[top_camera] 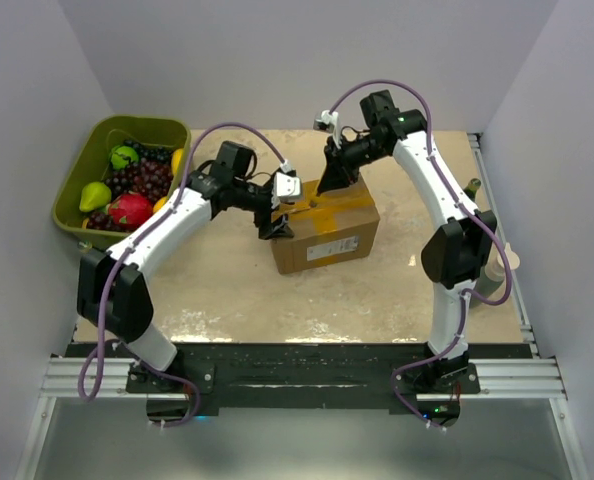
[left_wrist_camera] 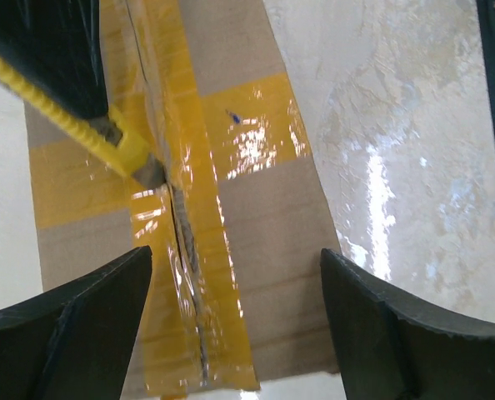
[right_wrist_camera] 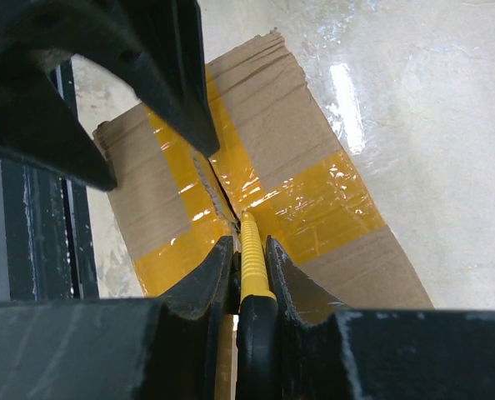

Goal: Unpack the express box

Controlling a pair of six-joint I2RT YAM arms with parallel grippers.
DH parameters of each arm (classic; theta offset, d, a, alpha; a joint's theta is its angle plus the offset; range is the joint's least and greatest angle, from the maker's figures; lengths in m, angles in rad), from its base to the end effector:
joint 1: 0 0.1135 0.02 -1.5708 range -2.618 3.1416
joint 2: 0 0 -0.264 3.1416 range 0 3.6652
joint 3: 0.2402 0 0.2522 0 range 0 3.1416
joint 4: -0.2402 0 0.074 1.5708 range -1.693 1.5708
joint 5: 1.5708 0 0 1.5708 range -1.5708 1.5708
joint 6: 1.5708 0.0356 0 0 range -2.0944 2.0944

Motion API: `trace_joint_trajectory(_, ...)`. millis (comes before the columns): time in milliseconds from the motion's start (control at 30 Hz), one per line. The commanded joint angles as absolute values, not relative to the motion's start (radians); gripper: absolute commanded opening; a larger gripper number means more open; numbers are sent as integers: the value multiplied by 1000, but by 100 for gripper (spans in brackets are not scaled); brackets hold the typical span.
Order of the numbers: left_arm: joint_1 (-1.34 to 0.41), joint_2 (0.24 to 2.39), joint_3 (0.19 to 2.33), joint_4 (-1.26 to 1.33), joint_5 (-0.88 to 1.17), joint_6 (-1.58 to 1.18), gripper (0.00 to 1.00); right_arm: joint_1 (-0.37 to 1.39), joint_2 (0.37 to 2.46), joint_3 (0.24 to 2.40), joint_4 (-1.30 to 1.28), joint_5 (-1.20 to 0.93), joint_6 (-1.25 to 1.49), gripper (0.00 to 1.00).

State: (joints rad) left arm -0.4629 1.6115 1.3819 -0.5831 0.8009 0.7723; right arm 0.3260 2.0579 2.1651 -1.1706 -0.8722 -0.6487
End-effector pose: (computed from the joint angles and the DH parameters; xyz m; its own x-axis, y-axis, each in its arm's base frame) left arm 0.3025 -0.1795 0.3082 0.0597 0.5130 -0.8563 0.9924 0.0620 0.1063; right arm 0.3965 0.1628 0.3480 -0.3224 -0.5191 -0.7915 -0.9452 0.2215 0.2398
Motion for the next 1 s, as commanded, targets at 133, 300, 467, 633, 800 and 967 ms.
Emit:
trace_joint_trajectory(133,-419,1675,1419,-819,838,804,89,298,2086,2151,-1109,-749,-620,0)
trace_joint_trajectory(300,-417,1713,1430,-857,738,848,84,320,2083,2152,-1101,-758,-609,0)
trace_joint_trajectory(467,-316,1730,1382,-796,666,905,83,374,2068,2160,-1121,-764,-647,0)
trace_joint_trajectory(633,-198,1796,1431,-825,632,1052,83,380,2060,2184,-1201,-814,-774,0)
trace_joint_trajectory(800,-190,1842,1474,-833,637,1097,83,380,2051,2200,-1193,-805,-893,0)
trace_joint_trajectory(967,-190,1882,1535,-876,656,1072,82,380,2089,2286,-1230,-784,-882,0)
